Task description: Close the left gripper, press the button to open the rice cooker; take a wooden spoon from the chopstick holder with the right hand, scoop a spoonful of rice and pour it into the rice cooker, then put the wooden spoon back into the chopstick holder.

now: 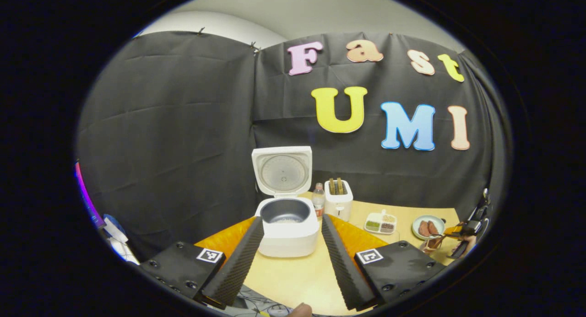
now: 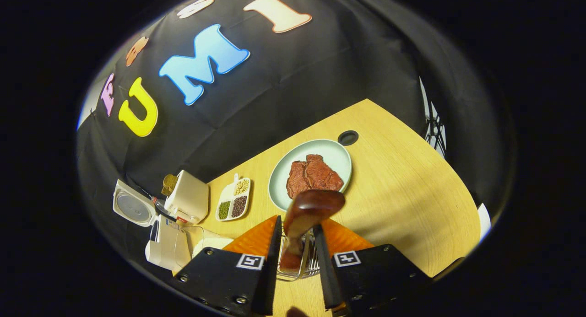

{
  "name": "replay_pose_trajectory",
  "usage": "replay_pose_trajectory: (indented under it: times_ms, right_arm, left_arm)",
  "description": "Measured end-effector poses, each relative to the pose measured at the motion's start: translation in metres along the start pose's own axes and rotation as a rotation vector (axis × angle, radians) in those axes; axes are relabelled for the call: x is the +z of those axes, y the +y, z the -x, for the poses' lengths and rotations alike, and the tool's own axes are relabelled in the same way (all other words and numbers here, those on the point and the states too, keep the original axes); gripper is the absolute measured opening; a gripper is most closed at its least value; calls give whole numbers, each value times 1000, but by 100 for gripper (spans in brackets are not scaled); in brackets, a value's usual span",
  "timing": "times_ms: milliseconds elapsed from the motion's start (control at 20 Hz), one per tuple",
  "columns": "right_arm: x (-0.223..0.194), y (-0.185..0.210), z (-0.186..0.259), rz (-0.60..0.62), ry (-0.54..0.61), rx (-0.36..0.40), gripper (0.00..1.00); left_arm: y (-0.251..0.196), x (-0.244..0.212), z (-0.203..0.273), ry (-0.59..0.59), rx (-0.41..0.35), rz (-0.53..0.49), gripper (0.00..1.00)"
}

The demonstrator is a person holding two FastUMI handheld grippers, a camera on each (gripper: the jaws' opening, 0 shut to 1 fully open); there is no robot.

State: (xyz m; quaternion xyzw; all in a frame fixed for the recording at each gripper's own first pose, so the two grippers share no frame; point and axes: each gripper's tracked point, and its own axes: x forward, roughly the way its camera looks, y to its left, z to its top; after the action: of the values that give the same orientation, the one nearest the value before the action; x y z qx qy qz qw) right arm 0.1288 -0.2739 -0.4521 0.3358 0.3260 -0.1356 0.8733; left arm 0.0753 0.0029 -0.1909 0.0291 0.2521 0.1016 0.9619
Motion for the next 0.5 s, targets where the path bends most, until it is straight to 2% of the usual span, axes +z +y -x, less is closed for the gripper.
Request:
replay_pose_trajectory:
  times_ms: [50, 150, 350, 400, 500]
  right_arm:
    - [2, -6, 6, -19, -6, -15, 44]
    - [6, -5, 23, -71, -20, -10, 57]
    - [27, -2, 71, -57, -163, -55, 67]
    - [29, 6, 89, -57, -185, -50, 78]
    - [31, 21, 123, -30, -239, -52, 88]
  left_arm:
    - [-3, 3, -5, -7, -14, 1, 85]
    - [-7, 12, -12, -24, -40, -4, 85]
    - [-7, 47, -33, -114, -93, -11, 85]
    - [-9, 53, -42, -129, -118, -3, 84]
    - [-9, 67, -65, -161, -172, 12, 85]
